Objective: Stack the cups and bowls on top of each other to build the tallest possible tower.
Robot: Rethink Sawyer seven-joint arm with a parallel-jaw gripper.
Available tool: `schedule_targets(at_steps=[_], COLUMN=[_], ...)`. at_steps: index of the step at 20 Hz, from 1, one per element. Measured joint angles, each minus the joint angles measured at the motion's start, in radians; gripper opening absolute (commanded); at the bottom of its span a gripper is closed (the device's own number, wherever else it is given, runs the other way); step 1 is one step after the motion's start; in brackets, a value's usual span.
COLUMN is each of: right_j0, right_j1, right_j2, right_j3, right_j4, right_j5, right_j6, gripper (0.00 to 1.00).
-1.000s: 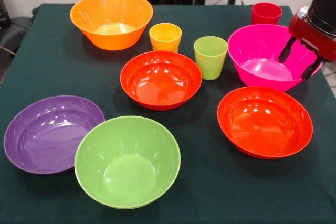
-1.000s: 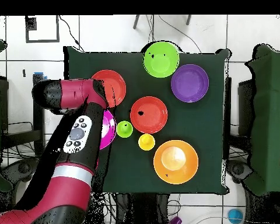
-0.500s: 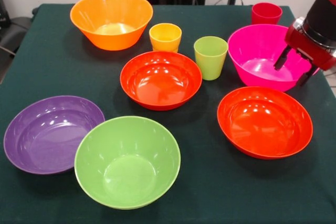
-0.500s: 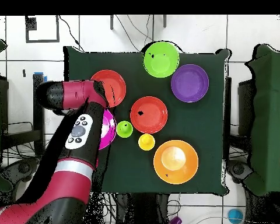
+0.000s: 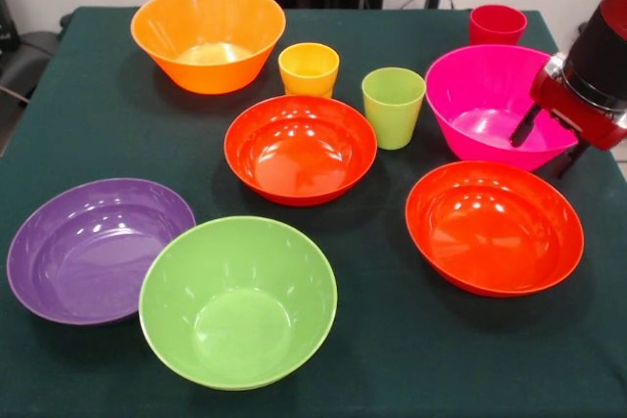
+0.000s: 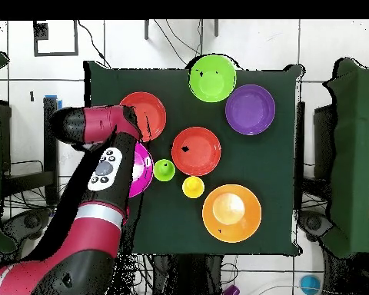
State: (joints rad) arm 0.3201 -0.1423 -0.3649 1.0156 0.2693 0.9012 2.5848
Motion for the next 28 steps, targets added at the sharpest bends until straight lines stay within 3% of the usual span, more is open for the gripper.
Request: schedule_targets(at_steps=[6,7,28], right_j0=[0.001,0.001,0.005], right_j1=[0.024,0.034,0.028], right_j2=[0.000,0.000,-0.003], right_j3=[-0.029,-0.039,-0.062], right_j4=[0.002,0.003,0.004], right_j5=[0.000,0.000,0.009], right_j6=[0.000,0.000,0.000], gripper=[1.00,0.00,0.00])
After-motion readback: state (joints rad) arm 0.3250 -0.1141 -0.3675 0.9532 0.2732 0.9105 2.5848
